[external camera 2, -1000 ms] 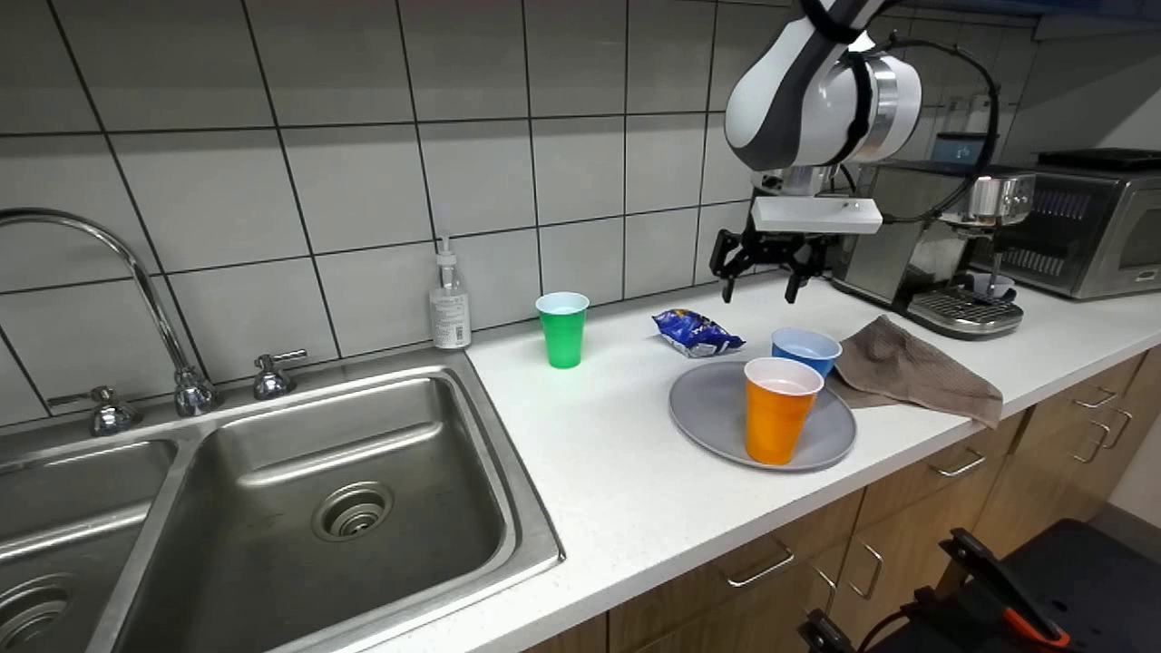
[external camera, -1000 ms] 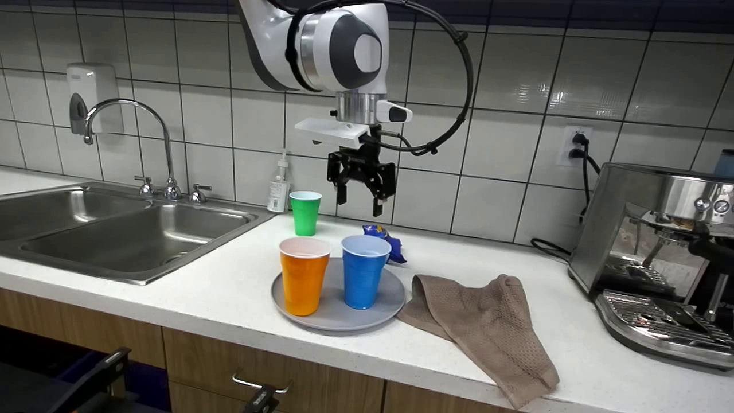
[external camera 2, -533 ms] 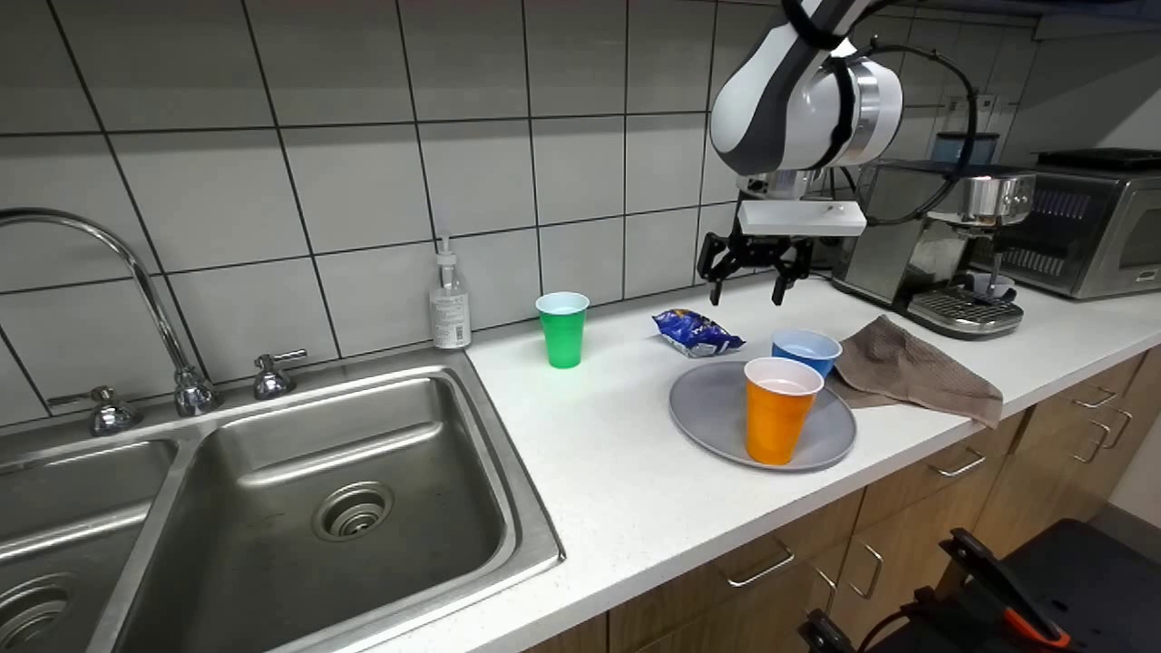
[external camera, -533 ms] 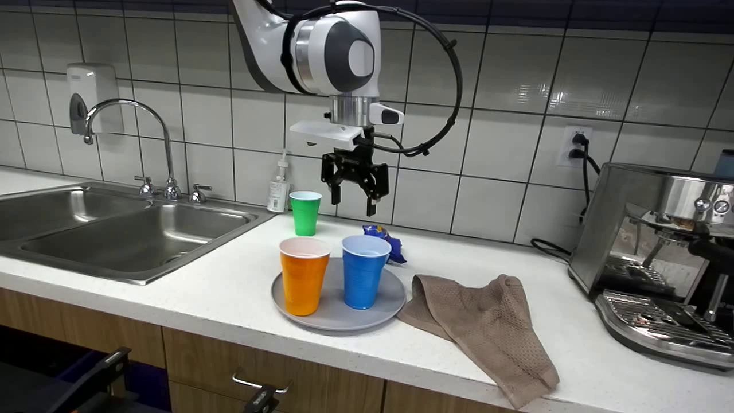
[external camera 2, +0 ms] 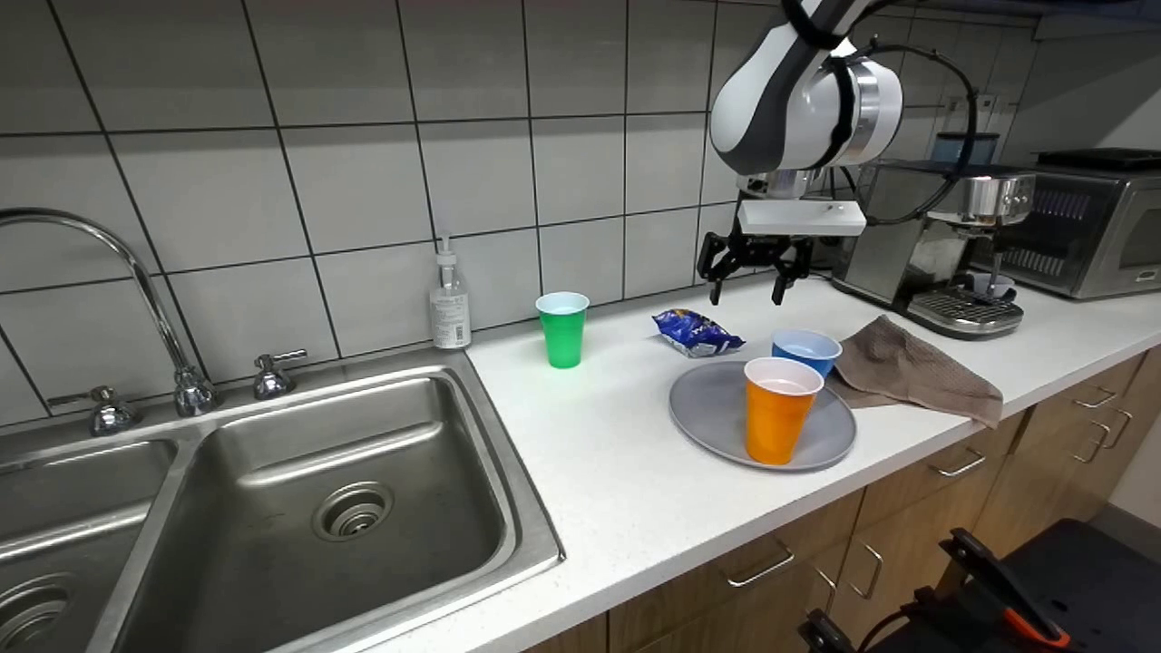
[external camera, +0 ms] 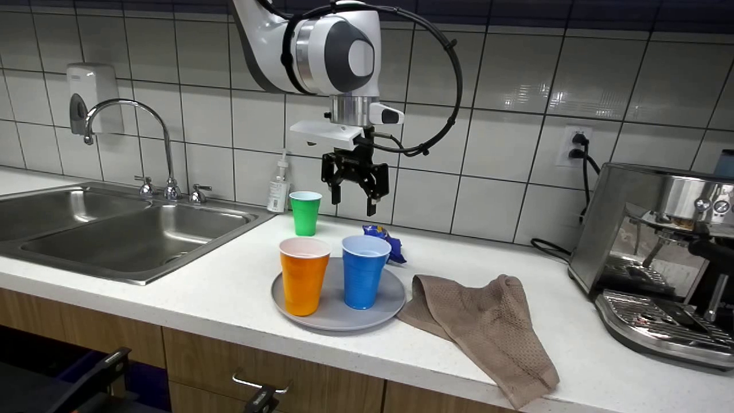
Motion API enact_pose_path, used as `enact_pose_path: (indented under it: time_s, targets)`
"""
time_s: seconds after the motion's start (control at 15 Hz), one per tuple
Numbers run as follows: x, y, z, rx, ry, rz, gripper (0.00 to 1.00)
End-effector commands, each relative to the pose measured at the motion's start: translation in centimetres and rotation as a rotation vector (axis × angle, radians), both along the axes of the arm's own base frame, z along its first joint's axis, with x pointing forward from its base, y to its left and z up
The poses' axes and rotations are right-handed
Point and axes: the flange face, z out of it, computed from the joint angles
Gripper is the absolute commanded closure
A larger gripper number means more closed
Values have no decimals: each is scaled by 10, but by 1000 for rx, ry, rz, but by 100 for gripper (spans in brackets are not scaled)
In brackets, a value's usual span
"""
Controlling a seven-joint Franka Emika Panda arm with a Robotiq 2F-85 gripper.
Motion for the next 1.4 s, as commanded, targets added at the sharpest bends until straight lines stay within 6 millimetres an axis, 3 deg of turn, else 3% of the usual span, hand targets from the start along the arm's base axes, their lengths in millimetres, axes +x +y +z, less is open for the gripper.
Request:
enact_pose_path:
  time_s: [0.0,0.67,1.33]
  targets:
    - [0,0,1,0,1,0,0]
    - [18,15,-3,-1,-2,20,0]
    - [69,61,-30,63,-3,-1,0]
